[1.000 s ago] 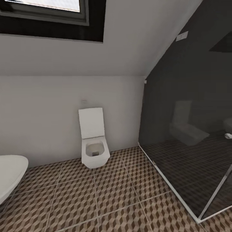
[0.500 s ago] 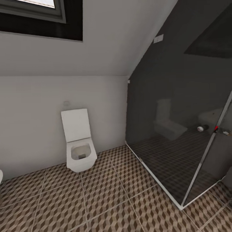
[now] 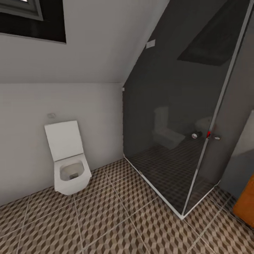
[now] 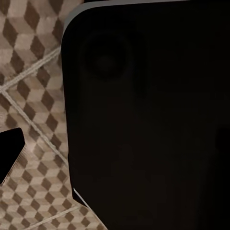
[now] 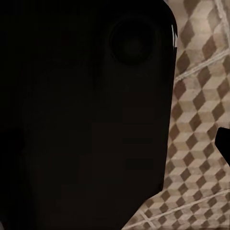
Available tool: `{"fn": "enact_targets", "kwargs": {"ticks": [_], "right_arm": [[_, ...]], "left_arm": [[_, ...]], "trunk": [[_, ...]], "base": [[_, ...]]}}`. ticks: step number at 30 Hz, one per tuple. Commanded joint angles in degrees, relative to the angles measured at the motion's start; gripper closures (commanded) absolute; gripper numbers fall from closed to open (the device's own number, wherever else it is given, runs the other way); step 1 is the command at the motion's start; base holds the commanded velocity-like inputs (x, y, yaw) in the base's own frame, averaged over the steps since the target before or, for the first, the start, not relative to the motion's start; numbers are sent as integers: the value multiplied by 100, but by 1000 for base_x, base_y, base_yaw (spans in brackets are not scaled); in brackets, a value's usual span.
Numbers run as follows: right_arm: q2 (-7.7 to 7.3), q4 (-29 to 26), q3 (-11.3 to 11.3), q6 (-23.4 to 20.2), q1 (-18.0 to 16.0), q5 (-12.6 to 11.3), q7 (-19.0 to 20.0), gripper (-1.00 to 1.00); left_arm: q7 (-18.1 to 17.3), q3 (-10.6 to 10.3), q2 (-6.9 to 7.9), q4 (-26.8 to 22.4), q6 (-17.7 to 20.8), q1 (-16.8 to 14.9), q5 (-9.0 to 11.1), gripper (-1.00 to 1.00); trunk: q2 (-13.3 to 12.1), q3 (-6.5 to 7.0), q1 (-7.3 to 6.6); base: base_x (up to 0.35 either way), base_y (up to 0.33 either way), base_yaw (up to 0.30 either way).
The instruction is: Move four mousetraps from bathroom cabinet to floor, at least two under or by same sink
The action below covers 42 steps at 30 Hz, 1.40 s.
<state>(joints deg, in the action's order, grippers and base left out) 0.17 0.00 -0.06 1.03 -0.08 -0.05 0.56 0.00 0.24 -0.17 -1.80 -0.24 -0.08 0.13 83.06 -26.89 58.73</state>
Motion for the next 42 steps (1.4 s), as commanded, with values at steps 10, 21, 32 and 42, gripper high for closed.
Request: {"fn": "enact_targets", "kwargs": {"ticks": [10, 21, 32, 42], "right_arm": [[0, 1, -2, 11, -1, -4, 6, -100], [0, 1, -2, 11, -1, -10, 6, -100], [0, 0, -2, 11, -1, -13, 6, -100], [0, 0, -7, 11, -1, -21, 6, -100]], "left_arm": [[0, 2, 0, -1, -2, -1, 1, -100], [-6, 2, 5, -2, -2, -1, -2, -100], [-8, -18, 0, -8, -2, -1, -4, -100], [-9, -38, -1, -15, -2, -1, -29, -100]], "trunk": [[2, -4, 0], [2, -4, 0], [2, -4, 0], [2, -4, 0]], "base": [[0, 0, -298], [0, 0, -298], [0, 0, -298], [0, 0, -298]]}}
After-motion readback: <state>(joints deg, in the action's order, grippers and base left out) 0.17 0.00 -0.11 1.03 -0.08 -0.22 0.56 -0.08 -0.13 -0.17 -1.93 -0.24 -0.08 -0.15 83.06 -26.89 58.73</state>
